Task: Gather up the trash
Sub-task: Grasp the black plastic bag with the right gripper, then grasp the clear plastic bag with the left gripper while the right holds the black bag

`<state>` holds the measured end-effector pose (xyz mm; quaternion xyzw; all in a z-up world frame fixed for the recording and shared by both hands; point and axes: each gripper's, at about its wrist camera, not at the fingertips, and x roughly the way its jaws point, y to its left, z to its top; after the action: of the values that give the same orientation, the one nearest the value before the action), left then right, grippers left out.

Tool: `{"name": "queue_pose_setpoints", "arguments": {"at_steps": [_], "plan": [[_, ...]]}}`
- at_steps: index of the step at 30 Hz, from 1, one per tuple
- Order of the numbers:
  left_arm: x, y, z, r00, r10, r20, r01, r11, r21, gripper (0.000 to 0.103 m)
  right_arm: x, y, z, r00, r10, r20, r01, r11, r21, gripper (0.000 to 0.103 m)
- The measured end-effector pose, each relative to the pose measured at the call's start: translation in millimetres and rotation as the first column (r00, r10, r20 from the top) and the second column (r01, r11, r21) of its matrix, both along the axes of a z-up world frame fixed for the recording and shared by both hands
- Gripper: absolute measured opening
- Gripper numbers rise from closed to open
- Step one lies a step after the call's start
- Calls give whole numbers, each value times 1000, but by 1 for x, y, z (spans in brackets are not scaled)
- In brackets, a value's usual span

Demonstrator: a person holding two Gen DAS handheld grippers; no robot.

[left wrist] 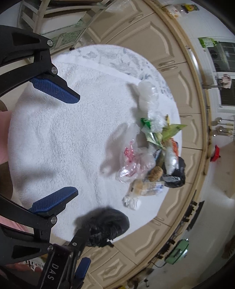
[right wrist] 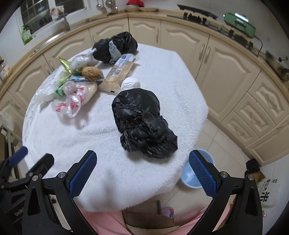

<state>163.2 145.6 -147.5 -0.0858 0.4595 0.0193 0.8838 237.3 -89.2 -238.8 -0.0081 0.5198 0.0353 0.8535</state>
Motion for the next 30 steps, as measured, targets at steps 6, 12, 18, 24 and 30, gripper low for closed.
{"name": "queue_pose_setpoints", "arguments": {"at_steps": [6, 12, 18, 24, 30], "plan": [[35, 6, -23, 998, -6, -64, 1, 997, -73, 90, 27, -1, -20, 998, -7, -70, 10, 999, 50, 103], [63, 1, -22, 998, 6, -64, -12, 995, -101, 92, 45, -2, -28, 999, 5, -47, -2, 998, 57, 101], [90, -15, -17, 999, 2, -48, -5, 999, -53, 99, 55, -16, -26, 1000, 10, -7, -9, 985, 171, 80], [123, -24, -14, 999, 29, -40, -30, 999, -16, 102, 67, -31, -9, 999, -23, 47, 14, 983, 185, 79], [170, -25, -37, 993, 55, -102, -57, 998, -20, 102, 77, -42, 3, 996, -54, 75, 39, 981, 192, 80]]}}
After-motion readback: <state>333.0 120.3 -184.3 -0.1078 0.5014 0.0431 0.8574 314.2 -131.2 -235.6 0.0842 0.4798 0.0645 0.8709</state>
